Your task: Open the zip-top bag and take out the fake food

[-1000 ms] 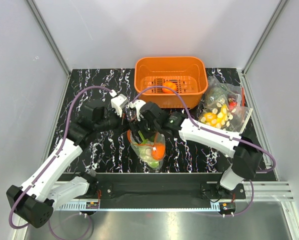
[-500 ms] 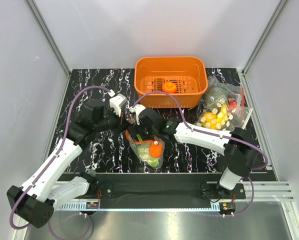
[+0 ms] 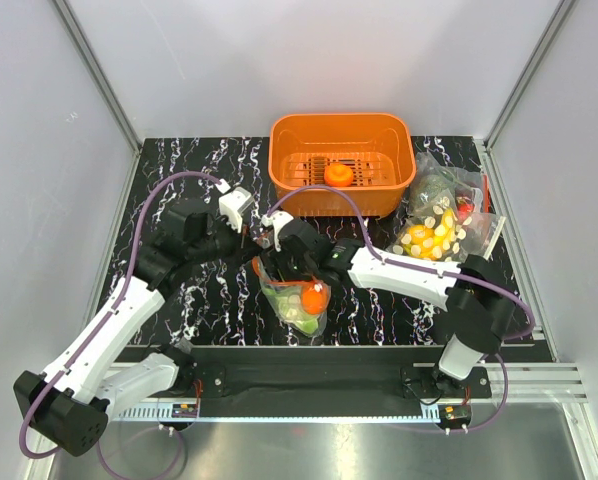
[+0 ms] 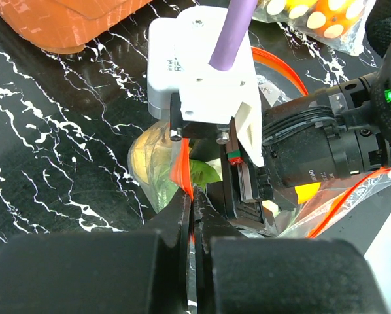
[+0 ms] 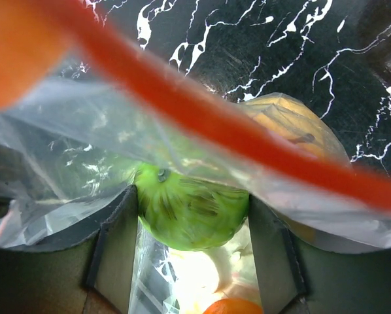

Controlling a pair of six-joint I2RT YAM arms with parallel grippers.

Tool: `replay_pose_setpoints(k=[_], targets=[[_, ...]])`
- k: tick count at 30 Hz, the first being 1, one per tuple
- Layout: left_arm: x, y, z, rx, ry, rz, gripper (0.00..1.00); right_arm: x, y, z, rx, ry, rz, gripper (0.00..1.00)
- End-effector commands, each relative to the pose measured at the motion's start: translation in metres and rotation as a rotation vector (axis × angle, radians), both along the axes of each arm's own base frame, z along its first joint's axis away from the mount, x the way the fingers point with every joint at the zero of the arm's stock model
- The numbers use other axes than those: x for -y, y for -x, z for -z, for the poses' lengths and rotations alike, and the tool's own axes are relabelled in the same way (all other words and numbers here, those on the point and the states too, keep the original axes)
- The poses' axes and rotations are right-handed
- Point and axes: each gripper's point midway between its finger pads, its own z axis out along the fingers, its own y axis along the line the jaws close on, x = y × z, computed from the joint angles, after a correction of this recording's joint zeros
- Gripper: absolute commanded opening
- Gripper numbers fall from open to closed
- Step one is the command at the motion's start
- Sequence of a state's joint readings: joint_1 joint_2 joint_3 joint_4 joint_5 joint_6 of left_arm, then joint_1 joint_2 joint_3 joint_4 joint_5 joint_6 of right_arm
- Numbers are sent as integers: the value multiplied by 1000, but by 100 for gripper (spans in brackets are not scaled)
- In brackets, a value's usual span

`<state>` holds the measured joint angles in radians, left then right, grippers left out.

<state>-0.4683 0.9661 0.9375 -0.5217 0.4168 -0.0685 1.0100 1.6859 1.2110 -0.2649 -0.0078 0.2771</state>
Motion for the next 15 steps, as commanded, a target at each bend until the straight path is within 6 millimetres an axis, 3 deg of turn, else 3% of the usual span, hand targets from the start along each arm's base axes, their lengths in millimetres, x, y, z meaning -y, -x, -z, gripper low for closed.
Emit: replay_pose_setpoints(k=[1, 3, 6, 15], targets=[[15, 1, -20, 55, 71, 62, 0, 13, 0, -11, 15, 7, 45, 14], [14, 1, -20, 53, 67, 56, 0, 13, 0, -20, 22, -12, 48, 5], [14, 0, -17, 47, 61, 55, 0, 13, 1, -37, 41, -53, 53, 0], [10, -3, -13, 38, 43, 29, 0, 13, 5, -84, 77, -157, 50, 0]])
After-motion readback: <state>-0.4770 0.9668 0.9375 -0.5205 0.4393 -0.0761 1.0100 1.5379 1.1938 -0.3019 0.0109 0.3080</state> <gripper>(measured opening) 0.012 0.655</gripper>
